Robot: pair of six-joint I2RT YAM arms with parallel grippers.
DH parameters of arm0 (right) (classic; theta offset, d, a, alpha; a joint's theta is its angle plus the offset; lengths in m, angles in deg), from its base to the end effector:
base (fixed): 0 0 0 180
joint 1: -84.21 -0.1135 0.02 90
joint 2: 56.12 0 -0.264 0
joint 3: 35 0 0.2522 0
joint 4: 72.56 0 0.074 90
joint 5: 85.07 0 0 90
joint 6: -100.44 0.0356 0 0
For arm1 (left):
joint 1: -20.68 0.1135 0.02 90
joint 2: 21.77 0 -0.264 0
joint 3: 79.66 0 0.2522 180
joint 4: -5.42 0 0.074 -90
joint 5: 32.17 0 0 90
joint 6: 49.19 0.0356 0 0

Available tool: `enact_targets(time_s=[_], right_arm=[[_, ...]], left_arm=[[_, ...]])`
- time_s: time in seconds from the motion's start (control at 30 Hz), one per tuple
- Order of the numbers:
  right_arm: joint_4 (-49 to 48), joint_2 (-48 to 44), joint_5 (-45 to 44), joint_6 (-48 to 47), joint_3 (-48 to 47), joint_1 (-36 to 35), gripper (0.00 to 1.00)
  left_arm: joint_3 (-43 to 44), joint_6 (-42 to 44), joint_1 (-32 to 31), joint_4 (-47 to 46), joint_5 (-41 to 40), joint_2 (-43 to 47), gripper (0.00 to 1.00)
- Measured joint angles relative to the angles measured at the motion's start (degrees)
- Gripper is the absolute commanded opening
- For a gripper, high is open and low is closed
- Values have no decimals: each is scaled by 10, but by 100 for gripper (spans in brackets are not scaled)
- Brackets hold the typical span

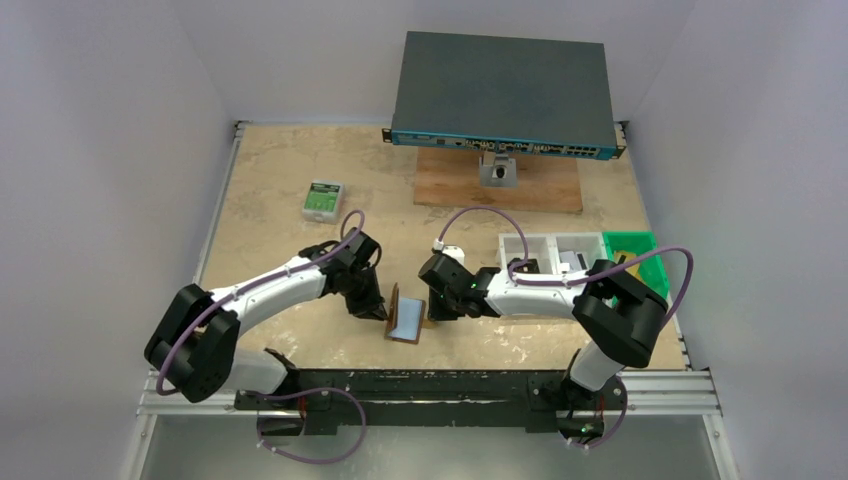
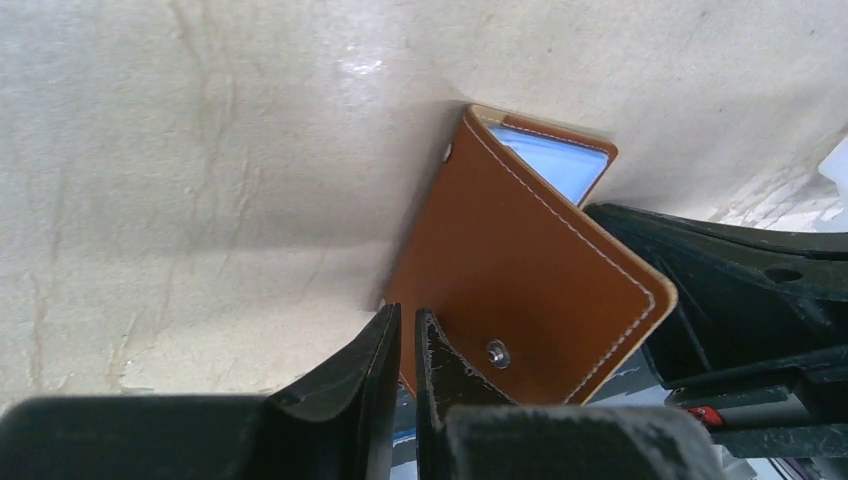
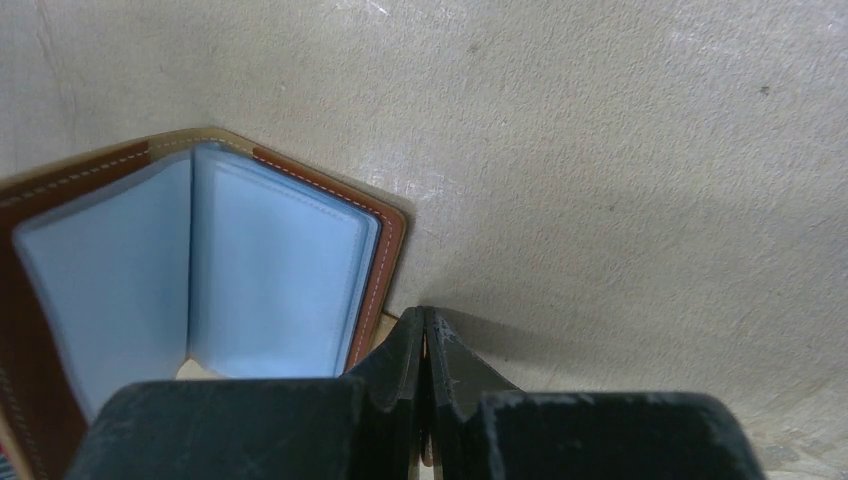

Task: Take the credit cards out of the card holder
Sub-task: Close the card holder at the center of the board.

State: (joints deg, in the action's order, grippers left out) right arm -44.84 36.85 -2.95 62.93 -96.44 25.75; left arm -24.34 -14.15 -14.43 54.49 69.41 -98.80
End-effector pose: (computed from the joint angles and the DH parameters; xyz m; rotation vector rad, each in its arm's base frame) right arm 0.1634 0.2570 0.1514 -0.0890 2.6815 0.5030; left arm 0.1848 -0.1386 0.1747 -0.4652 2.9568 -0.5730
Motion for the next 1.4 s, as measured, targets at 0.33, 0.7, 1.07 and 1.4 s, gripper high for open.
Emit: enact_targets(time_s=[0.33, 0.7, 1.07, 1.4], right_arm=[[12, 5, 0, 0, -10, 0, 0], [28, 13, -1, -3, -24, 0, 0], [59, 4, 0, -7, -32, 0, 23], [62, -43, 30, -6, -32, 0, 23]], left_arm=[[23, -20, -35, -21, 5, -49, 10], [24, -60, -51, -52, 11, -97, 9], [26, -95, -51, -51, 7, -106, 9], [26, -96, -51, -51, 6, -106, 9]])
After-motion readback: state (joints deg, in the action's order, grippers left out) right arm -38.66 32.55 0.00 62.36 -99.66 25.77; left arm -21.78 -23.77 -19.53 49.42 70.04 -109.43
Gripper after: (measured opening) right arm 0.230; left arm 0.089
